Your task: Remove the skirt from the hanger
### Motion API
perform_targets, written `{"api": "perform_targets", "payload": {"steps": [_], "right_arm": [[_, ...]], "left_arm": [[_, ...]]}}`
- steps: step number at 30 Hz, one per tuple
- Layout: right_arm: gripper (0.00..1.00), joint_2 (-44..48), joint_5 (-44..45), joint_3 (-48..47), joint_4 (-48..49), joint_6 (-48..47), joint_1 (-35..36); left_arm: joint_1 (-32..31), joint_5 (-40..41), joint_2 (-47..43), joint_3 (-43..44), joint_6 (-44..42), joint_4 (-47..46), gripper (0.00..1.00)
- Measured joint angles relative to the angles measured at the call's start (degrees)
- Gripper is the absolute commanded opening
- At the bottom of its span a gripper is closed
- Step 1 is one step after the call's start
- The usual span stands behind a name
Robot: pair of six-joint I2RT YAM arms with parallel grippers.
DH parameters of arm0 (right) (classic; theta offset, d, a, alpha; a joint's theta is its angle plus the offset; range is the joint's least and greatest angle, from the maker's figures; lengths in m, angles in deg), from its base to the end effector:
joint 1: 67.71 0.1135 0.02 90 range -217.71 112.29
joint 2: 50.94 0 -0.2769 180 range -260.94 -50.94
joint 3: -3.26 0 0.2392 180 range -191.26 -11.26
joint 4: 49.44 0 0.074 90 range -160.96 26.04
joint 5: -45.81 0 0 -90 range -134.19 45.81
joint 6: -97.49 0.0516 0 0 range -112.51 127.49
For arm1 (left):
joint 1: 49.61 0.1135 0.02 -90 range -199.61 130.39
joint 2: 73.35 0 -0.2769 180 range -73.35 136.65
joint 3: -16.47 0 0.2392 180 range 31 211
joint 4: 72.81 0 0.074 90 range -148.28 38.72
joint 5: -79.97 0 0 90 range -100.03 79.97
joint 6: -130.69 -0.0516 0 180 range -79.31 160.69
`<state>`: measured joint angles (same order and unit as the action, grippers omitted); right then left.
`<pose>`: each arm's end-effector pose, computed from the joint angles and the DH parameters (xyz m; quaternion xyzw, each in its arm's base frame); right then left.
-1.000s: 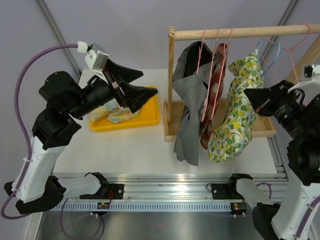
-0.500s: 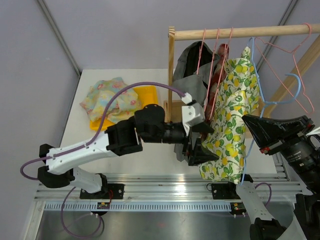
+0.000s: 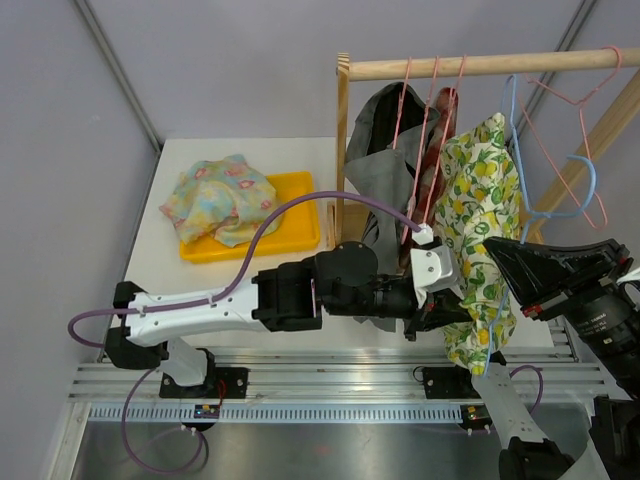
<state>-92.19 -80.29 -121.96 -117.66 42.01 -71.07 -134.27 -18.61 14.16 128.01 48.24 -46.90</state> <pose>-0.0498 0.0334 0.5654 -0.0474 0.6230 0.3837 0.6800 0.0250 -0.3506 0.4834 0.4873 0.5280 -0.5370 0.4421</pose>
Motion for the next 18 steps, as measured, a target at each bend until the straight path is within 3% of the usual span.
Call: {"api": "perform_targets", "payload": {"steps": [4, 9, 18], "right_arm": [[0.00, -0.1, 1.0, -0.6, -0.4, -0.7, 0.1], [0.00, -2.6, 5.8, -6.3, -5.3, -3.3, 0.8], [0.00, -8.4, 17.2, -12.1, -13.3, -5.6, 1.5]], "left_arm": [[-0.5, 2.1, -1.9, -3.6, -0.4, -2.3, 0.00], [-3.2, 9.5, -10.8, -13.0, -0.2, 0.3, 0.00], [-15.7, 27.3, -33.1, -28.6, 6.5, 10.2, 0.00]]}}
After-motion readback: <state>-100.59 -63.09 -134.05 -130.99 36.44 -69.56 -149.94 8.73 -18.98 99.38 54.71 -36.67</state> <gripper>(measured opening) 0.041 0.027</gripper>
